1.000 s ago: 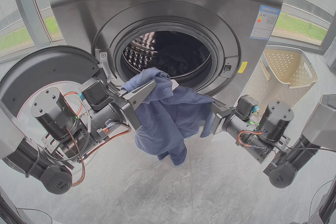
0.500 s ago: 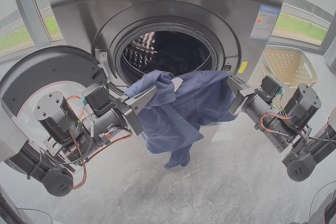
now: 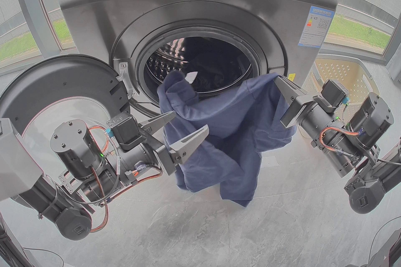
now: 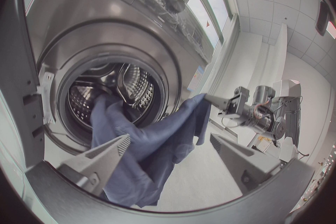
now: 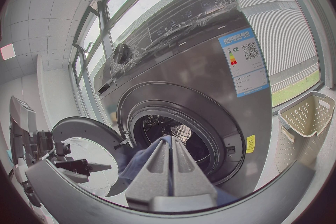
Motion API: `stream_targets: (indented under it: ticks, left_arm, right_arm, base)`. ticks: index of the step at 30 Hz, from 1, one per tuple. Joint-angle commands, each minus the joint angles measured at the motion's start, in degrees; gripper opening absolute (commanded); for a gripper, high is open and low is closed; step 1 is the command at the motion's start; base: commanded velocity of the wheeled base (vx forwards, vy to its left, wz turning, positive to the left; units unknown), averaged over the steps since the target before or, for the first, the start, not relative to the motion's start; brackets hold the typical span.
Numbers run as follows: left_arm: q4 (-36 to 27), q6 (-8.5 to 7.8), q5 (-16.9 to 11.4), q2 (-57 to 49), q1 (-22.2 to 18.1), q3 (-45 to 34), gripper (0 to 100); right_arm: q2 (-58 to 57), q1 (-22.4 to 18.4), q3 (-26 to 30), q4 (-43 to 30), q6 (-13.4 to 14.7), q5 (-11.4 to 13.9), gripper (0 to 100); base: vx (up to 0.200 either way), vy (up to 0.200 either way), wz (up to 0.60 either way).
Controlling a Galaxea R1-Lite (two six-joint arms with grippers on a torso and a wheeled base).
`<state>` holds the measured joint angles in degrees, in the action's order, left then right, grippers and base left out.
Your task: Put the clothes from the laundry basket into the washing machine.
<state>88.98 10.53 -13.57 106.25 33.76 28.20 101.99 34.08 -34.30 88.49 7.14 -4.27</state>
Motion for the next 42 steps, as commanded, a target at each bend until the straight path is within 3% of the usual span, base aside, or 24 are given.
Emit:
stream_targets:
  ticks: [1,15,22,28,30,31,35,42]
  left_arm:
    - [-0.12,0.45,-0.23,2.99,-0.62,-1.30,100]
    - [-0.03,-0.16,-0.76,16.00,-2.64,1.86,100]
    - [-0.03,-0.25,-0.76,15.56,-2.55,2.30,100]
    - [0.05,-0.69,-0.58,15.74,-2.73,1.60,100]
    - [0.05,-2.10,-0.58,15.65,-2.64,0.81,100]
    - [0.05,-2.62,-0.67,15.48,-2.64,0.72,100]
    - [0.05,-2.97,-0.05,13.89,-2.38,-1.48,100]
    - [-0.12,-2.01,-0.23,2.38,-0.18,-7.63,100]
  right_arm:
    - [-1.44,0.10,-0.06,0.01,-0.02,0.22,0]
    - [-1.26,0.81,-0.06,0.01,0.06,0.22,0]
    - [0.67,0.10,0.73,0.01,0.33,0.14,0]
    - [2.69,-0.77,5.21,-0.51,0.33,0.14,0]
    - [7.17,-1.39,6.27,0.10,0.68,0.31,0]
    - [8.76,-1.57,6.27,0.10,1.03,0.31,100]
    - [12.97,-1.65,5.65,0.10,1.47,0.22,100]
    - [22.38,-4.47,3.28,0.01,0.85,0.49,100]
  base:
    - [0.000,0.000,0.00]
    - [0.000,0.000,0.00]
    - [0.000,0.000,0.00]
    - [0.000,0.000,0.00]
    - [0.000,0.000,0.00]
    - [0.000,0.000,0.00]
    - [0.000,0.000,0.00]
    - [0.000,0.000,0.00]
